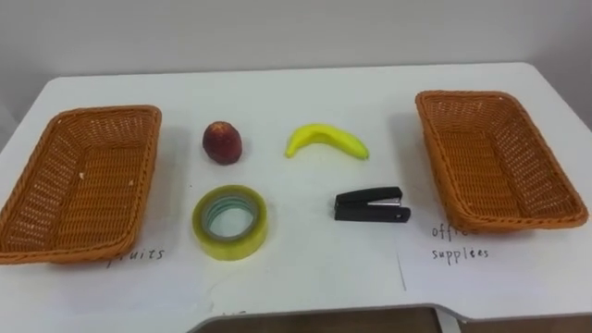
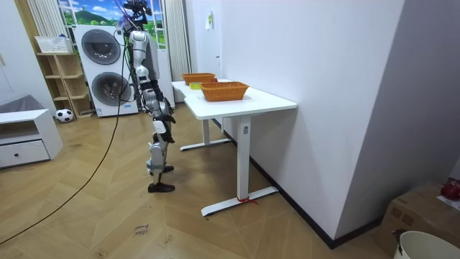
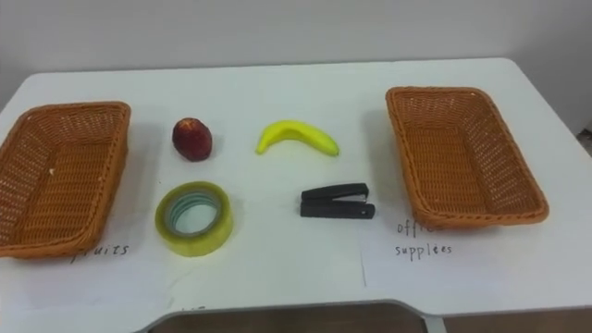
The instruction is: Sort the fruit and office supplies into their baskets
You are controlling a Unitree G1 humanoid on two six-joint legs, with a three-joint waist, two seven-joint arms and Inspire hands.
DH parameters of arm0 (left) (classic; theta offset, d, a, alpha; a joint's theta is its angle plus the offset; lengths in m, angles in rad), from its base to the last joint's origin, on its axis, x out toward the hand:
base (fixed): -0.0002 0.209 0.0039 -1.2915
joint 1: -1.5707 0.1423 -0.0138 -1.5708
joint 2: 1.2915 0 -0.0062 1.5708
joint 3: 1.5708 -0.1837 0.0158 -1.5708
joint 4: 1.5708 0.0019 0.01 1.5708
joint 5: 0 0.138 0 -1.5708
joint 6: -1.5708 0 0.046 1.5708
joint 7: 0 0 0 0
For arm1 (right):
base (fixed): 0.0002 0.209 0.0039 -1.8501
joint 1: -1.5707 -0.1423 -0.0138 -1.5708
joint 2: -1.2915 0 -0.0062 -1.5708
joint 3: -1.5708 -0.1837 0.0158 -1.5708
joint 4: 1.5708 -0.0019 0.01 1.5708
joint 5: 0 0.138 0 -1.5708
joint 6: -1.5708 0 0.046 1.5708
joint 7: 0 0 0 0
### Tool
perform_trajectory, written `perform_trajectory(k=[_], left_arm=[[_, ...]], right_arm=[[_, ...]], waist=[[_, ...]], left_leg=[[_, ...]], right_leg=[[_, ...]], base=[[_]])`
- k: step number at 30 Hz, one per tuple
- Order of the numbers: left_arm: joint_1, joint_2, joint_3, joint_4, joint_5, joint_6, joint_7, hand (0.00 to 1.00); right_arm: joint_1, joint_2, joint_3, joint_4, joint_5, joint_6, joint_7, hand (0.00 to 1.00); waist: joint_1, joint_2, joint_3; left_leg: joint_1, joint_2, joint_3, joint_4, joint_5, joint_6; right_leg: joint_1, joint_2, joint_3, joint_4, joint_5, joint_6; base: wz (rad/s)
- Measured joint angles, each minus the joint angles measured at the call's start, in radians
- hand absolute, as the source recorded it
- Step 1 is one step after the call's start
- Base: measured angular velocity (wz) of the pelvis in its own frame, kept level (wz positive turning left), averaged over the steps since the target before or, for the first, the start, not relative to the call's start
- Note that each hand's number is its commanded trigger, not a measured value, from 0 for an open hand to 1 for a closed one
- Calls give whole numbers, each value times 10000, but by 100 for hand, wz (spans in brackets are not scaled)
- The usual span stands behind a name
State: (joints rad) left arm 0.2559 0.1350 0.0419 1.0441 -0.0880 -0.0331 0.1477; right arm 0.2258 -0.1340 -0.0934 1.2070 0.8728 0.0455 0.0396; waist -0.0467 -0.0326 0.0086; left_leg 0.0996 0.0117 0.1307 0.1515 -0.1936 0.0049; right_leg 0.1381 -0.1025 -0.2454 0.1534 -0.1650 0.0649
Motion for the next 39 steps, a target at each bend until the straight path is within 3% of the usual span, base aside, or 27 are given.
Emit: perform_trajectory(k=[4, 8, 10, 17, 24, 27, 29, 31, 39], left_arm=[[50, 47, 318, -11, 153, 3, -8, 0], [255, 135, 417, -230, 231, 75, 168, 0], [229, 139, 675, -245, 267, 106, 240, 0], [349, 391, 791, -265, 607, 118, 413, 0], [597, 426, 814, -655, 617, 279, 456, 0], [690, 428, 818, -837, 622, 355, 453, 0], [719, 430, 822, -883, 638, 380, 453, 0], [743, 428, 818, -957, 813, 410, 430, 0], [493, 420, 770, -827, 1226, 366, 324, 0]], right_arm=[[127, -13, -827, -571, 359, -9, -554, 0], [280, -69, -2081, -1666, 971, -31, -1685, 0], [227, -110, -2645, -2096, 1208, -217, -2430, 0], [325, -267, -3535, -4806, 1566, -468, -4473, 0], [291, -940, -4128, -7442, 1321, -1120, -6743, 0], [213, -1046, -4536, -8324, 516, -1164, -7533, 0], [181, -1092, -4879, -9139, 108, -1270, -7940, 0], [54, -1294, -4908, -9702, -527, -1582, -8480, 0], [-512, -1362, -4907, -11777, -2999, -1775, -9467, 0]], waist=[[-321, -143, 4], [-577, -228, -71], [-591, -262, -79], [-865, -417, -100], [-941, -635, -73], [-984, -696, -77], [-1039, -609, -57], [-1080, -604, -48], [-1079, -489, -25]], left_leg=[[-33, 7, 10, 83, -33, 8], [-16, 24, 84, 116, -78, 9], [12, 35, 183, 132, -76, 11], [66, 43, 298, 28, -80, 16], [-78, 25, 358, -8, -76, 16], [-214, 9, 340, 2, -74, 20], [-250, 8, 329, -14, -74, 20], [-214, 12, 333, -76, -75, 19], [-264, 19, 525, -110, -75, 19]], right_leg=[[-30, -3, -1, 12, 0, 1], [-32, 1, 48, 36, 0, 1], [-94, 8, 153, 78, 1, 1], [-174, 10, 234, 174, 0, 2], [-360, 19, 440, 171, -35, 31], [-533, 16, 428, 181, -33, 34], [-558, 16, 412, 174, -32, 34], [-552, 29, 419, 175, -32, 35], [-721, 33, 476, 196, -32, 35]], base=[[-2], [-5], [-13], [-6], [-1], [0], [0], [0], [-7]])
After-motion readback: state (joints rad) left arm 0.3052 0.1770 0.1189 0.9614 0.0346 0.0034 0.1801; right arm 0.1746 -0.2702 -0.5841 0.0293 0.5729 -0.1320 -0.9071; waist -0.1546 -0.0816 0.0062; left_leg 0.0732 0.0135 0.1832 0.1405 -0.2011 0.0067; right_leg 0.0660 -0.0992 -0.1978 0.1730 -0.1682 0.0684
